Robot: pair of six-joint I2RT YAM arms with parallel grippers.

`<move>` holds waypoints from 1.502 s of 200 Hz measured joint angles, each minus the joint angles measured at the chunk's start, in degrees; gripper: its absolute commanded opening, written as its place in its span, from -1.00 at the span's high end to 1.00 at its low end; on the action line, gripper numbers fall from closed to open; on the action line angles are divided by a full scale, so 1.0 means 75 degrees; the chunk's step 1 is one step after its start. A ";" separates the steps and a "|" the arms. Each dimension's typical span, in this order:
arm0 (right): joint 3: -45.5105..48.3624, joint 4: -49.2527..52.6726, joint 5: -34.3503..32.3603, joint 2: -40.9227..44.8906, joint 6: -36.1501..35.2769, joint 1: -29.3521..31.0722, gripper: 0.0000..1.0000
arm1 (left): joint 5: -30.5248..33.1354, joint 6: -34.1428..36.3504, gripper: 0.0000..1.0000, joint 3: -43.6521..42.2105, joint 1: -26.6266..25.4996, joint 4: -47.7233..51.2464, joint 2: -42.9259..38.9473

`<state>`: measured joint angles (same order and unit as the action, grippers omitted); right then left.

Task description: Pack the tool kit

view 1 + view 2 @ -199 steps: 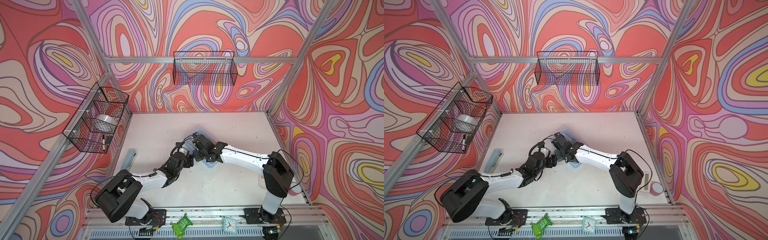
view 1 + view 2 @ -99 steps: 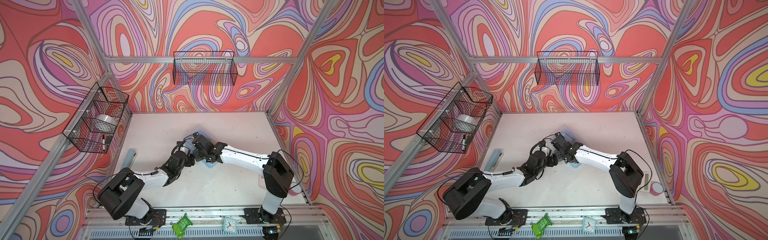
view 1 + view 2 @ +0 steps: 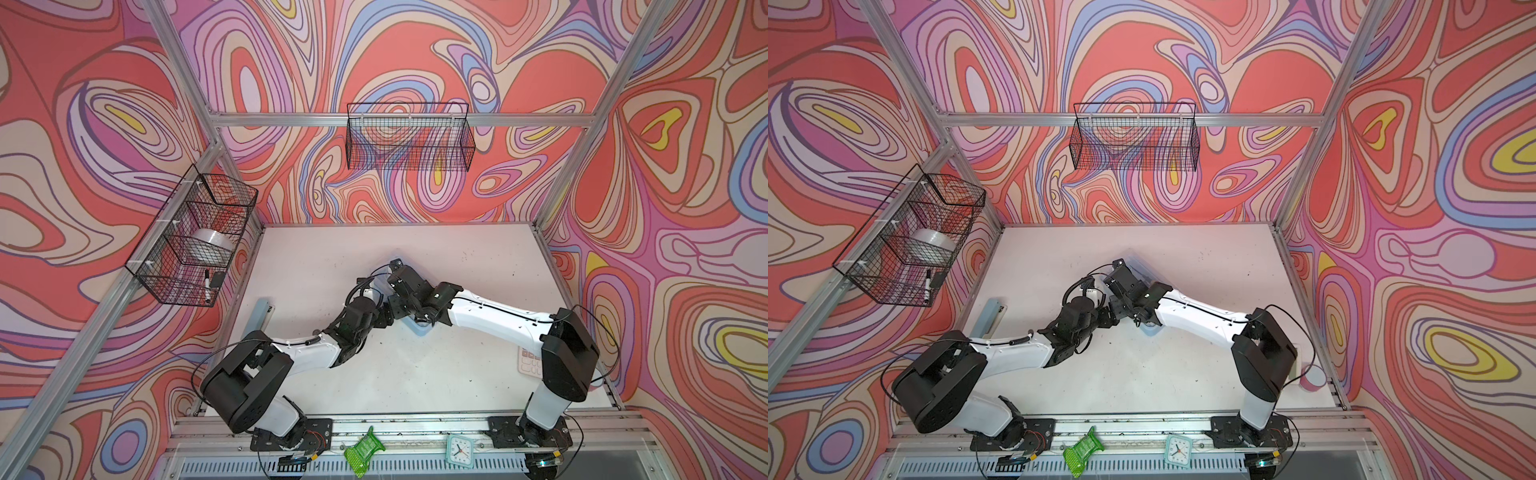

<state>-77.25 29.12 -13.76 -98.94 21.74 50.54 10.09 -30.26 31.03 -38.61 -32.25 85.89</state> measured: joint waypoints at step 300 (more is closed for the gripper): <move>0.0880 -0.0338 -0.0195 0.1262 -0.0627 -0.0691 -0.32 | -0.0498 0.0688 -0.25 -0.1279 0.0029 0.0245 -0.0487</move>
<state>-70.65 26.59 -15.22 -89.47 17.04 45.36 6.35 -25.10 21.43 -38.39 -30.41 82.24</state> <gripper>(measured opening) 0.657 0.622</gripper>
